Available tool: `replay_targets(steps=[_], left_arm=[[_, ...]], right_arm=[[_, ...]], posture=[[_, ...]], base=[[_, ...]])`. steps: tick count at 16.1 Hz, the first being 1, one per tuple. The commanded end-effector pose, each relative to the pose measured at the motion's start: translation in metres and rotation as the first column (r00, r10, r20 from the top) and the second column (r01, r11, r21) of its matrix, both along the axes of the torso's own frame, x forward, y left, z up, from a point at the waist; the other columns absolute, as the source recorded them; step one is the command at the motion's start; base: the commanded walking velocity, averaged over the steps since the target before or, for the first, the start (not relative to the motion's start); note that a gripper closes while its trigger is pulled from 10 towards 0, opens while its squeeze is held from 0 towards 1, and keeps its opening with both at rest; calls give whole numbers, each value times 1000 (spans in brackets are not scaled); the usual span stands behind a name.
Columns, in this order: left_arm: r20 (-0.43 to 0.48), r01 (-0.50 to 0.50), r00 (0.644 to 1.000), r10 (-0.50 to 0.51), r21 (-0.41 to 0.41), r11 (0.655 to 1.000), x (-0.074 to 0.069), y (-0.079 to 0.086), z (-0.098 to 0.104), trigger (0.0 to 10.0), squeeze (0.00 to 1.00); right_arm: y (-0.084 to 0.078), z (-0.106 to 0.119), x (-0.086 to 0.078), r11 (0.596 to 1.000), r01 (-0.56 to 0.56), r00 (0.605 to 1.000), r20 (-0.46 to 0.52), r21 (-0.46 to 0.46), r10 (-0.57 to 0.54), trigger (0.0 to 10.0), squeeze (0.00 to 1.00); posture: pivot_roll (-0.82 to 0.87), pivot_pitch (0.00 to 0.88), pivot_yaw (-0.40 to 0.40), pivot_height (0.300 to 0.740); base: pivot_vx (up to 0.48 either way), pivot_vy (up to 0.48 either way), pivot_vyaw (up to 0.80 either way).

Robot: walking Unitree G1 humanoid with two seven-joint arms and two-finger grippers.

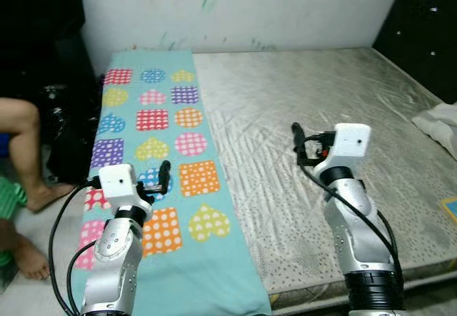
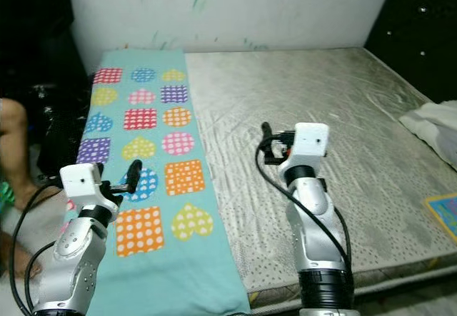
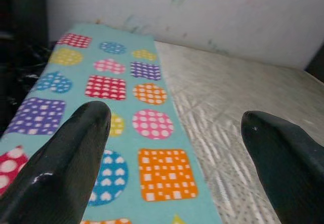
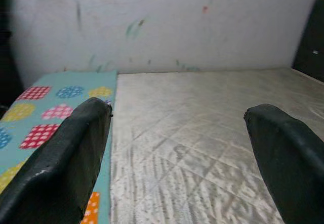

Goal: Clean up the room

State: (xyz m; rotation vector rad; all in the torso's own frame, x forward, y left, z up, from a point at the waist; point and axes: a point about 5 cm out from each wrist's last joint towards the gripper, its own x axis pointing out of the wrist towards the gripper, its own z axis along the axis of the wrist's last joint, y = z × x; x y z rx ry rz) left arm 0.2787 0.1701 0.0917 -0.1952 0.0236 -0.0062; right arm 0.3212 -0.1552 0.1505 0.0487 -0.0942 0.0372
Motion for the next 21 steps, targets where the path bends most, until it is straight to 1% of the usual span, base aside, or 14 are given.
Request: replay_targets(steps=[1, 10, 13, 14, 15, 18, 21], left_arm=[[-13, -4, 1000, 4, 7, 1000, -1, -1, -2, 10000, 0], [-14, 3, 1000, -2, 17, 1000, -2, -4, -2, 10000, 0], [-22, -6, 1000, 7, 35, 999, -4, -1, -4, 10000, 0], [-34, -23, 999, 24, 40, 999, -7, 5, -8, 10000, 0], [-38, -31, 999, 32, 39, 999, -8, 8, -8, 10000, 0], [-35, -31, 999, 32, 48, 998, -6, 10, -7, 10000, 0], [-27, -1, 1000, 3, 56, 998, -1, 7, -5, 10000, 0]], right_arm=[[-1, -2, 0, 1000, 10, 1000, -16, -5, -10, 10000, 0], [1, -2, 0, 1000, -6, 1000, -14, -23, 6, 10000, 0], [1, -12, -2, 998, -25, 998, -53, -51, 23, 10000, 0], [1, -22, -5, 996, -46, 995, -91, -76, 39, 10000, 0], [-1, -27, -7, 995, -50, 993, -109, -90, 40, 10000, 0], [-5, -34, -9, 994, -47, 992, -124, -97, 35, 10000, 0], [-3, -37, -9, 995, -39, 992, -123, -91, 28, 10000, 0]], posture=[[-77, 0, -23, 740], [-73, 0, -29, 740], [-73, 0, -29, 740], [-71, 0, -27, 740], [-68, 0, -27, 740], [-66, 0, -20, 740], [-75, 0, 4, 740]], base=[[0, 0, 0], [0, 0, 0], [0, 0, 0], [0, 0, 0], [0, 0, 0], [0, 0, 0], [0, 0, 0]])
